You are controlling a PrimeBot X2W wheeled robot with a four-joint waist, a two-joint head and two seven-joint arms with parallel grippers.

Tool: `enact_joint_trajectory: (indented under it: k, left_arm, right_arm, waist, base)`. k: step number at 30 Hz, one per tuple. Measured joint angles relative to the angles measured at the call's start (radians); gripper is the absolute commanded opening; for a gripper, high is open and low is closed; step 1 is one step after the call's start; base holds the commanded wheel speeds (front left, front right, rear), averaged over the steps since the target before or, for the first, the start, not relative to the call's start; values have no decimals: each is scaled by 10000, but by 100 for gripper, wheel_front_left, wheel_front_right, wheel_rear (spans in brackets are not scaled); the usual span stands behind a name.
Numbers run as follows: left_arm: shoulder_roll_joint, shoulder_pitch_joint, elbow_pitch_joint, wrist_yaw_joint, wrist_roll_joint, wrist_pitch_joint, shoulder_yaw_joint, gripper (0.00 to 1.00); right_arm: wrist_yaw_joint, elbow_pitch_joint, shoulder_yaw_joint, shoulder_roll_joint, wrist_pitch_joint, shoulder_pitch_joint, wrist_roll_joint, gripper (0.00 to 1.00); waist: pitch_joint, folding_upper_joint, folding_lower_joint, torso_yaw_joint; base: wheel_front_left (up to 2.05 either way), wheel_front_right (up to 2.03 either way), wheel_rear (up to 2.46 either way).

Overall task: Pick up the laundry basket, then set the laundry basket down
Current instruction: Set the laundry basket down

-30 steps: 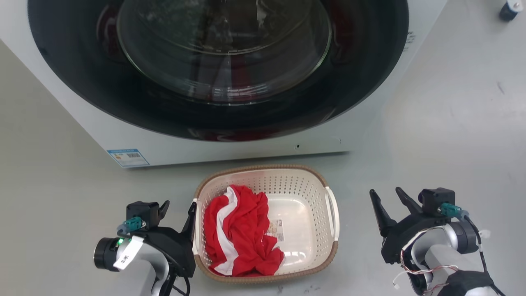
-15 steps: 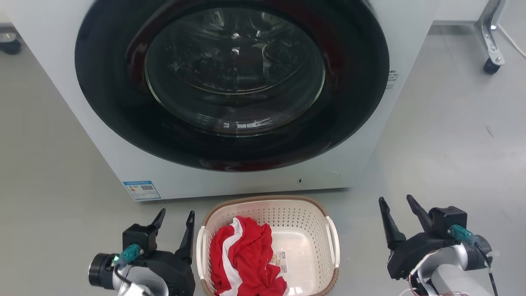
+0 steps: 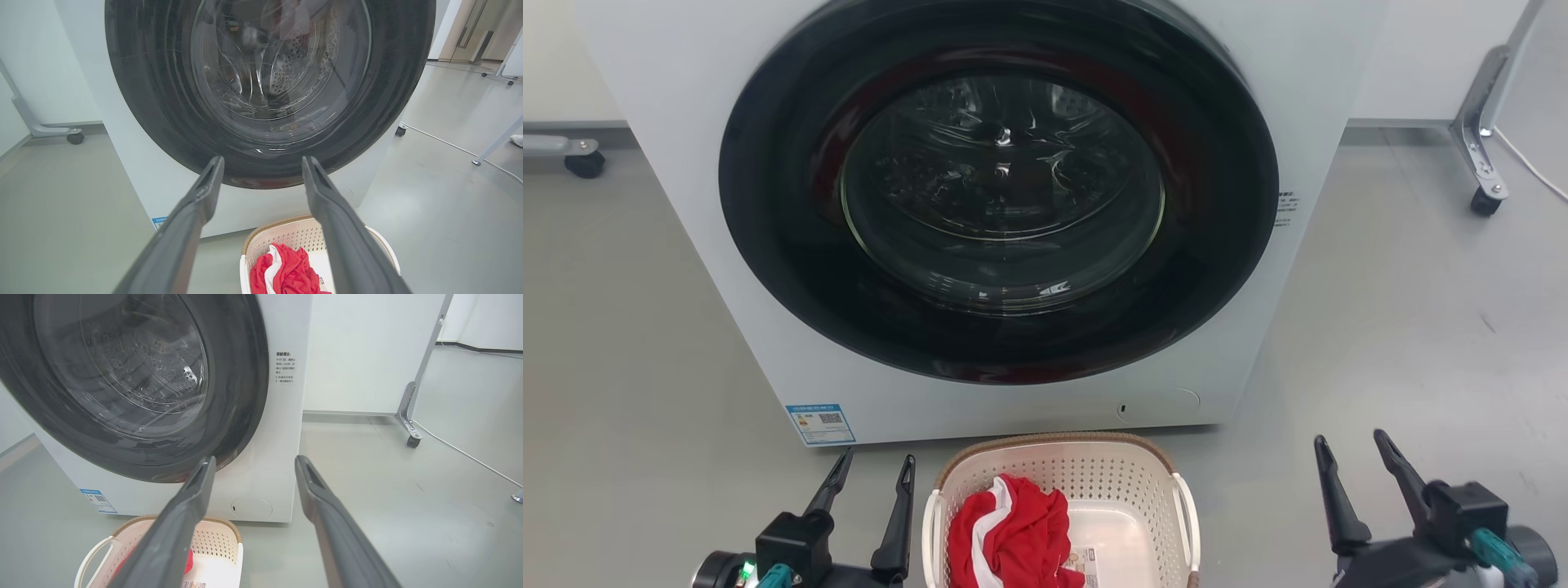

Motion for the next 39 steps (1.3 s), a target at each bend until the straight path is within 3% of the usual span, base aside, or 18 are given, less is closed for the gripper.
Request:
enact_joint_trajectory:
  k: [7,15,39]
  left_arm:
    - [134,899,-1231,123,119,0,299,100]
    - [173,1541,-1728,198,155,0,587,100]
    - [-29,1957,-2169,286,349,282,945,100]
  right_arm:
    - [-113,-1448,-579,-73,0,1325,-199,100]
    - [-150,-2220,-1003,73,0,2141,-424,100]
    - [-153,-3108,-2050,531,6,2771,-1333,100]
  waist:
    - [-296,1,0,151]
    - [-360,1,1,176]
    - [-287,1,2,122]
  base:
    - [0,0,0]
    - [0,0,0]
    - [0,0,0]
